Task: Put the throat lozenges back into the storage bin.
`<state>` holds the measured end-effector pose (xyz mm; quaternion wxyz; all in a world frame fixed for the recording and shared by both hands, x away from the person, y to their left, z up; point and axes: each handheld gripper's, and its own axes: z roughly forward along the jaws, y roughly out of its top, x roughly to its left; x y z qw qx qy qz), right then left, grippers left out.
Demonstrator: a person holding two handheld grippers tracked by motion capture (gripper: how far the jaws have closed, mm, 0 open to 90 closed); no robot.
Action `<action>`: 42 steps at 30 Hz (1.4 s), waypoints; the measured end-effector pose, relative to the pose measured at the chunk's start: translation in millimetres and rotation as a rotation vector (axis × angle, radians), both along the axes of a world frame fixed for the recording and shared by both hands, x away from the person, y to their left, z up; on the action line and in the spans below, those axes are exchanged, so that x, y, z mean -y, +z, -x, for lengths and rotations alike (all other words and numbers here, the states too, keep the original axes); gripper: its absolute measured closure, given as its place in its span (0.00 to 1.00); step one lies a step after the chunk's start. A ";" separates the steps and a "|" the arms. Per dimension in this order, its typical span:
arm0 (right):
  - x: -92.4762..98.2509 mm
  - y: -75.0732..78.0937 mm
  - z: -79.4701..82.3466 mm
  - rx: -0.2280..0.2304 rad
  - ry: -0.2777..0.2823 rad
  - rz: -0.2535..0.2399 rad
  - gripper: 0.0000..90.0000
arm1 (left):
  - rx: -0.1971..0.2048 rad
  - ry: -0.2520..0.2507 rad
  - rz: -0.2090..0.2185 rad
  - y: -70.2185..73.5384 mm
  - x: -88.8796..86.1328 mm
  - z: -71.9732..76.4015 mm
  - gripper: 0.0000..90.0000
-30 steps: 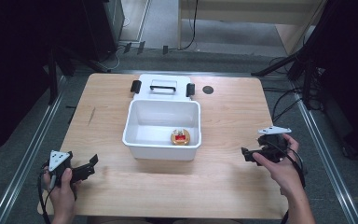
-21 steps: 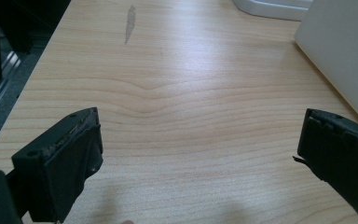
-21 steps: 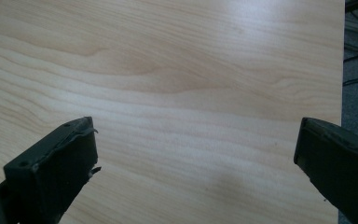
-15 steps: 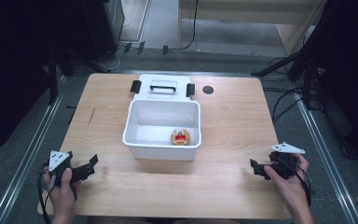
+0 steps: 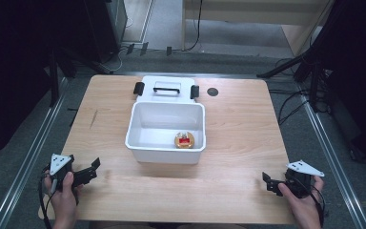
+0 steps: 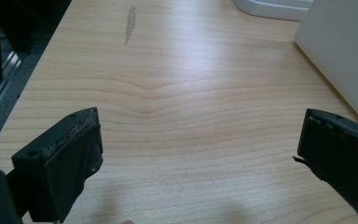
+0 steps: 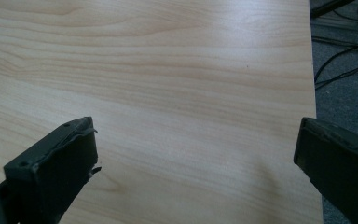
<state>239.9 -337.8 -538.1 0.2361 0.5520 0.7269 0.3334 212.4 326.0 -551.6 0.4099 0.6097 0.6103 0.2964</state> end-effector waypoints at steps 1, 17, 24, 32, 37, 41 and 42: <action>0.9 -1.5 1.8 0.004 -0.001 0.002 0.00 | 0.000 0.000 0.000 0.0 0.0 0.0 0.00; 9.5 -10.7 19.3 0.070 -0.034 -0.056 0.00 | -0.002 -0.001 0.010 -0.2 -0.9 -0.3 0.00; 10.6 -10.6 19.5 0.075 -0.045 -0.071 0.00 | -0.005 0.002 0.031 -0.5 -2.4 -0.5 0.00; 11.7 -11.6 16.6 0.041 -0.052 -0.082 0.00 | -0.005 0.003 0.028 -0.5 -2.1 -0.3 0.00; 12.8 -12.0 15.8 0.025 -0.055 -0.095 0.00 | -0.006 0.004 0.026 -0.4 -2.1 -0.2 0.00; 12.2 -12.4 15.0 0.015 -0.049 -0.093 0.00 | -0.006 0.004 0.026 -0.5 -1.9 -0.5 0.00; 12.2 -12.4 14.7 0.010 -0.049 -0.094 0.00 | -0.006 0.004 0.026 -0.5 -1.9 -0.5 0.00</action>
